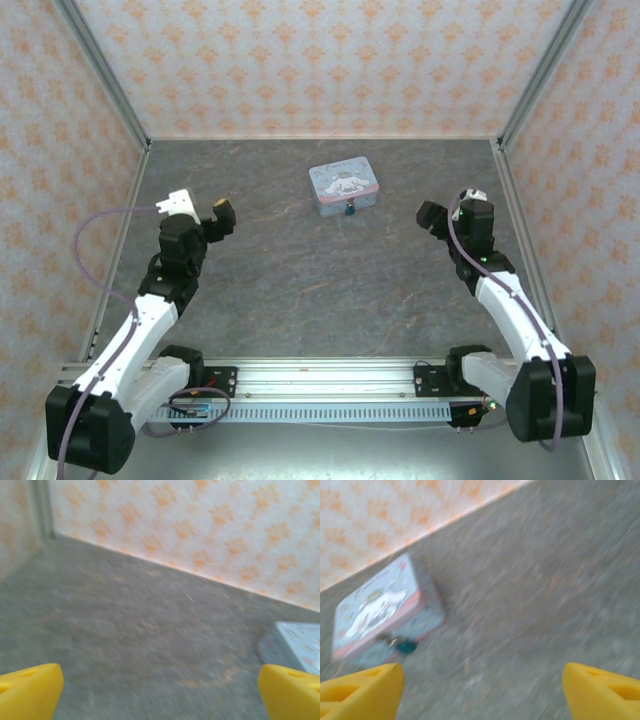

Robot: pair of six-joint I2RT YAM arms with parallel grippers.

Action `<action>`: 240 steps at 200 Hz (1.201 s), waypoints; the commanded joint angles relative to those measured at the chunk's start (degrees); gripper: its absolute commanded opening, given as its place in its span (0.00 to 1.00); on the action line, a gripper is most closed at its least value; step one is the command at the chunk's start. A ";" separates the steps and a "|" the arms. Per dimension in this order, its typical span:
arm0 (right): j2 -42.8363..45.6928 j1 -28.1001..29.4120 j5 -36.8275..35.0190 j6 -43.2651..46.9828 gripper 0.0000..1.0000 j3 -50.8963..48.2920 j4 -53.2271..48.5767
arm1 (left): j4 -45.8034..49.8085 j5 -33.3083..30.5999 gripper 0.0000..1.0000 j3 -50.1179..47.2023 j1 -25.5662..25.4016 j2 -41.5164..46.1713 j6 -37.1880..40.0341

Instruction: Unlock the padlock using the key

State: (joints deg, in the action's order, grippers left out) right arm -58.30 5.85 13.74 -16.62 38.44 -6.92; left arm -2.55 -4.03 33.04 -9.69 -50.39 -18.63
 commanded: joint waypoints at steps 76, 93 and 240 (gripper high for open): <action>-3.21 28.56 -2.83 -16.16 0.62 -0.70 -26.58 | -0.03 1.39 0.99 -1.66 -20.00 -8.19 -20.92; -8.49 32.20 -6.03 -16.47 0.54 2.05 -29.42 | -0.61 0.93 0.99 0.02 -21.10 -10.80 -21.25; -29.17 42.31 -8.15 -18.68 0.38 9.64 -33.27 | 2.19 -2.40 1.00 2.24 -21.98 -12.10 -21.23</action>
State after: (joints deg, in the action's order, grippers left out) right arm -86.26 47.62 5.61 -35.11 46.89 -38.17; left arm -1.74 -3.92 34.30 -31.16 -63.37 -39.20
